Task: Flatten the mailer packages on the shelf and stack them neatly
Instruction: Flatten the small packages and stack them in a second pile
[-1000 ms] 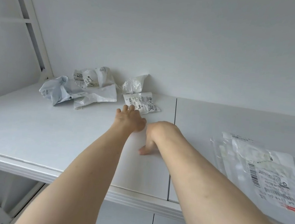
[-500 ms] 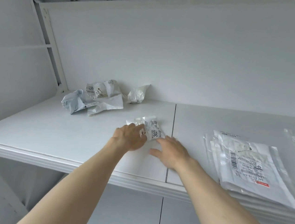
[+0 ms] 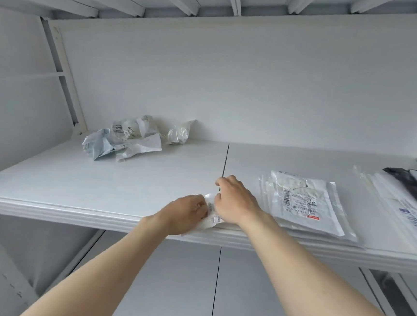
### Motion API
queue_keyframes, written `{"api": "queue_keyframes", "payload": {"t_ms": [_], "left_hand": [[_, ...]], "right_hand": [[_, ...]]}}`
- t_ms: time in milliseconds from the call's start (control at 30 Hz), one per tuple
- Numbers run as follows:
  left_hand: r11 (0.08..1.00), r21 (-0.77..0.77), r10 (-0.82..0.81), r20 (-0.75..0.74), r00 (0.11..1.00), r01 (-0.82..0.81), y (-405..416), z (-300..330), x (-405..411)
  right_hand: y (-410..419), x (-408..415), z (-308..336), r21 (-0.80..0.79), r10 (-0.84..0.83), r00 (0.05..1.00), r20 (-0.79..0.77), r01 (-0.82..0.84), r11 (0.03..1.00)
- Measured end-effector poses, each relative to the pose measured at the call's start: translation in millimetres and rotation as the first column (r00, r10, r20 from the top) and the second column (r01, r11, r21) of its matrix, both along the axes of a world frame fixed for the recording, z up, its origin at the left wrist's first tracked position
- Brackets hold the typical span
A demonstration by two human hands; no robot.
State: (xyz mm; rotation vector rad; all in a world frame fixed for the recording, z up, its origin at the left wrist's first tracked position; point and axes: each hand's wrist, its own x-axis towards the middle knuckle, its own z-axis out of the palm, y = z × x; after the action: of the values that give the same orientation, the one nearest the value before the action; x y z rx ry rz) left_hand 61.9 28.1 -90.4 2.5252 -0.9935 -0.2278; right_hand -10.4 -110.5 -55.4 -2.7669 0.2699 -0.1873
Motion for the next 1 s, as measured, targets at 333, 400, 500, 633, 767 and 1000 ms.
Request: {"api": "queue_keyframes", "payload": {"t_ms": [333, 400, 500, 633, 767, 1000], "left_hand": [[0.955, 0.286, -0.184, 0.348, 0.919, 0.083, -20.4, -32.1, 3.0], [0.95, 0.305, -0.188, 0.395, 0.899, 0.065, -24.0, -37.7, 5.5], [0.955, 0.288, -0.187, 0.405, 0.895, 0.069, -27.1, -43.7, 10.8], [0.961, 0.268, -0.177, 0.389, 0.904, 0.072, -29.5, -50.4, 17.7], [0.946, 0.317, -0.176, 0.337, 0.925, 0.065, -29.9, -50.8, 19.5], [0.914, 0.403, -0.14, 0.234, 0.962, 0.035, -25.7, -24.9, 0.2]], "right_hand": [[18.5, 10.7, -14.7, 0.132, 0.13, 0.991, -0.015, -0.127, 0.983], [20.3, 22.6, -28.6, 0.092, 0.124, 0.991, -0.048, -0.119, 0.989], [16.1, 36.5, -46.6, 0.086, 0.087, 0.993, -0.08, -0.08, 0.993], [13.0, 40.6, -52.0, 0.134, 0.078, 0.995, -0.064, -0.069, 0.989], [11.9, 35.9, -50.6, 0.202, 0.089, 0.991, -0.099, -0.068, 0.977], [13.5, 17.5, -43.8, 0.174, 0.07, 0.991, -0.114, -0.05, 0.984]]}}
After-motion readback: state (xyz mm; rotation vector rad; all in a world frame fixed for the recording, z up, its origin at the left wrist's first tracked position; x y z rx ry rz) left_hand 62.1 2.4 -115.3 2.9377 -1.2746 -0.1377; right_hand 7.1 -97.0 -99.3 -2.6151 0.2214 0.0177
